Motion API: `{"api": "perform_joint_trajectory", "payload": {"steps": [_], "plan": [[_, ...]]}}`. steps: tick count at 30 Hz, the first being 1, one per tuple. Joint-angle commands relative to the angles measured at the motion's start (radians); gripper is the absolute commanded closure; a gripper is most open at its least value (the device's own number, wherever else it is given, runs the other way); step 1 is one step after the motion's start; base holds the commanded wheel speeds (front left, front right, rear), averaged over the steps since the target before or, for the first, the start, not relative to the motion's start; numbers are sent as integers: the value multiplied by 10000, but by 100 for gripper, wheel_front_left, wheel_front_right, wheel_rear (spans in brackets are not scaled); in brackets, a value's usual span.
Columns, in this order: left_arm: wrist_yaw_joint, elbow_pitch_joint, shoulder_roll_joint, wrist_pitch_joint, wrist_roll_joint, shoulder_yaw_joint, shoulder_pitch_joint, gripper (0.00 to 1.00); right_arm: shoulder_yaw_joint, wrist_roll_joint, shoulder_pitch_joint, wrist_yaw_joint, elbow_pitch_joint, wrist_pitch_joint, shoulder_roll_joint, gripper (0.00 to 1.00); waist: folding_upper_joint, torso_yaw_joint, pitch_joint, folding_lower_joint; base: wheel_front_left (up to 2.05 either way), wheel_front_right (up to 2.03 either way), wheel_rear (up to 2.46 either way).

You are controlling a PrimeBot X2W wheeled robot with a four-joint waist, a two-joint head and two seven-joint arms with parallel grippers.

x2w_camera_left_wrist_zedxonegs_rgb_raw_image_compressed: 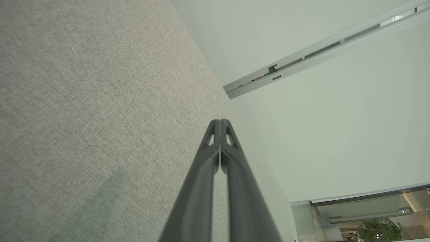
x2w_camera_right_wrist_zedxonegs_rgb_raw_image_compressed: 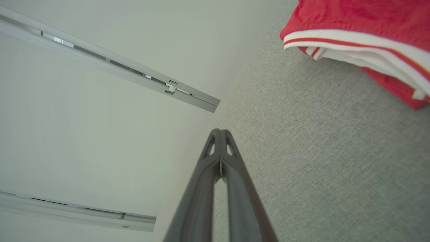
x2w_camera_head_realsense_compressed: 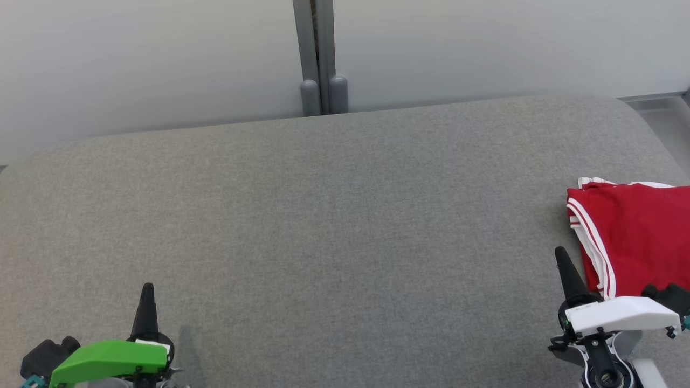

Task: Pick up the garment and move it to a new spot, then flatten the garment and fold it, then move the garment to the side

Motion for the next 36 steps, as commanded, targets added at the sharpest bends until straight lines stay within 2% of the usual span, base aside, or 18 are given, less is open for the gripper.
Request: {"api": "perform_joint_trajectory", "payload": {"steps": [1, 36], "plan": [[-50, -121, 78, 85, -308, 42, -293, 100, -46, 300, -24, -5, -158, 93, -63, 100, 0, -1, 2, 0, 0, 0, 0], [-145, -259, 99, 873, -3298, 236, -665, 100, -266, 3222, 54, -8, -486, 877, -85, 100, 0, -30, 47, 0, 0, 0, 0]]}}
